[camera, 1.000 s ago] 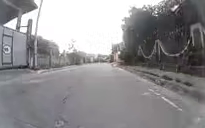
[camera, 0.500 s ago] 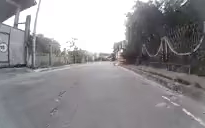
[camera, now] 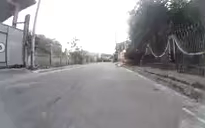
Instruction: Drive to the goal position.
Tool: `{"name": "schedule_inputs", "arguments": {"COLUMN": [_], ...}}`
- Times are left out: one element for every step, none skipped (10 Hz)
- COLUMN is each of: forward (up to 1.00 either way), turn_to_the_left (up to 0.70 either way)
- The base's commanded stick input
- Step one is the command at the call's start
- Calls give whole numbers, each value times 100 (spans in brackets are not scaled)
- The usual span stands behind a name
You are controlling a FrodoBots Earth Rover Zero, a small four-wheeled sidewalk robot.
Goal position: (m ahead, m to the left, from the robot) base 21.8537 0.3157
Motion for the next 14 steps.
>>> {"name": "schedule_inputs", "arguments": {"forward": [100, 100, 100, 100, 100, 100, 100, 100, 100, 100, 100, 100, 100, 100], "turn_to_the_left": [1, -2, -33, -39, -20, 1, 1, 1, 1, 1, 1, 1, 1, 1]}}
